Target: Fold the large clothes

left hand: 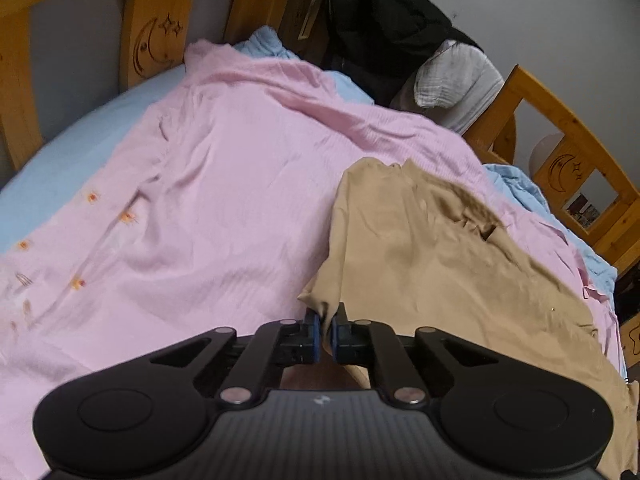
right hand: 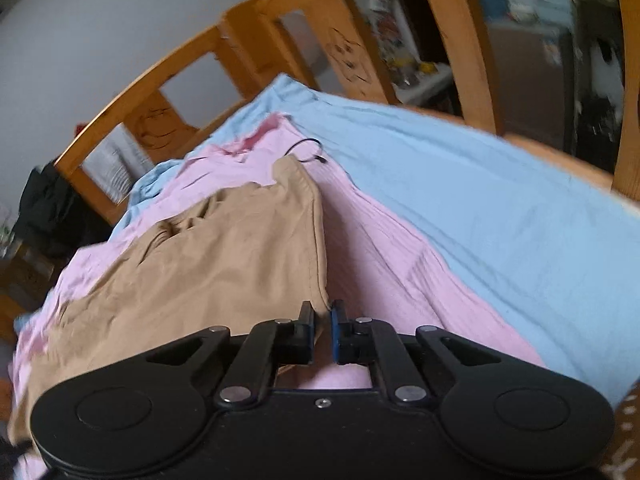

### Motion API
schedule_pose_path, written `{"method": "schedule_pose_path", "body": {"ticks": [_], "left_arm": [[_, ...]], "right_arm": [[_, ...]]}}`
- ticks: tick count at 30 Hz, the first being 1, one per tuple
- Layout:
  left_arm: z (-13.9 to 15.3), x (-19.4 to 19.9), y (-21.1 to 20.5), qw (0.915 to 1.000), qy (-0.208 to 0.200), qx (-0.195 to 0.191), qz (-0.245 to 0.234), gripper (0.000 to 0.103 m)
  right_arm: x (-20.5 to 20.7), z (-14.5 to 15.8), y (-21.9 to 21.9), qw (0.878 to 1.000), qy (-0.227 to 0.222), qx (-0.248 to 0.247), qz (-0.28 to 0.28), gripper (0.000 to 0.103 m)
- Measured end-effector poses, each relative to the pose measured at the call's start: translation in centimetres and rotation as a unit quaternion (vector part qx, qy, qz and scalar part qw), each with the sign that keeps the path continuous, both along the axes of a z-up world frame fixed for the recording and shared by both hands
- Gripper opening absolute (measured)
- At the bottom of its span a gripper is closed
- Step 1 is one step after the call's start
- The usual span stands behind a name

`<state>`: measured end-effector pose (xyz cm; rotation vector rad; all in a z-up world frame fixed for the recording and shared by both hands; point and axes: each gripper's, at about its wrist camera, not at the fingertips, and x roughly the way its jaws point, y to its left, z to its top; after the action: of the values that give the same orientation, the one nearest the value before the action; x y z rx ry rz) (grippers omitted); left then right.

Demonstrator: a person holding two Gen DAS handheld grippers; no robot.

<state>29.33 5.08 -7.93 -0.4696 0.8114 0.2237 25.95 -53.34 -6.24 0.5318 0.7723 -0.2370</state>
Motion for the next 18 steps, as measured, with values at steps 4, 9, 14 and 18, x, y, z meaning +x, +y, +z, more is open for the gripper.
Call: {"method": "schedule_pose_path", "body": {"ticks": [4, 9, 14, 18], "left_arm": [[0.5, -1.7, 0.6, 0.9999, 0.012, 0.006, -0.006, 0.006], [-0.6, -2.1, 0.7, 0.9995, 0.013, 0.014, -0.026, 0.007], [1.5, -2.2, -1.3, 0.9946, -0.044, 0.060, -0.073, 0.005], [4.0, -2.3, -3.6, 0.9830, -0.095, 0.093, -0.128, 0.004]], "right_arm": [[-2.4, 1.7, 0.6, 1.000, 0.012, -0.006, 0.011, 0.007], [-2.9, 1.2, 1.8, 0.995, 0.037, -0.079, 0.046, 0.014], [0.1, 2.8, 5.3, 0.970, -0.025, -0.208, 0.122, 0.033], [4.0, 2.6, 11.0, 0.926, -0.105, -0.259, 0.254, 0.032]]}}
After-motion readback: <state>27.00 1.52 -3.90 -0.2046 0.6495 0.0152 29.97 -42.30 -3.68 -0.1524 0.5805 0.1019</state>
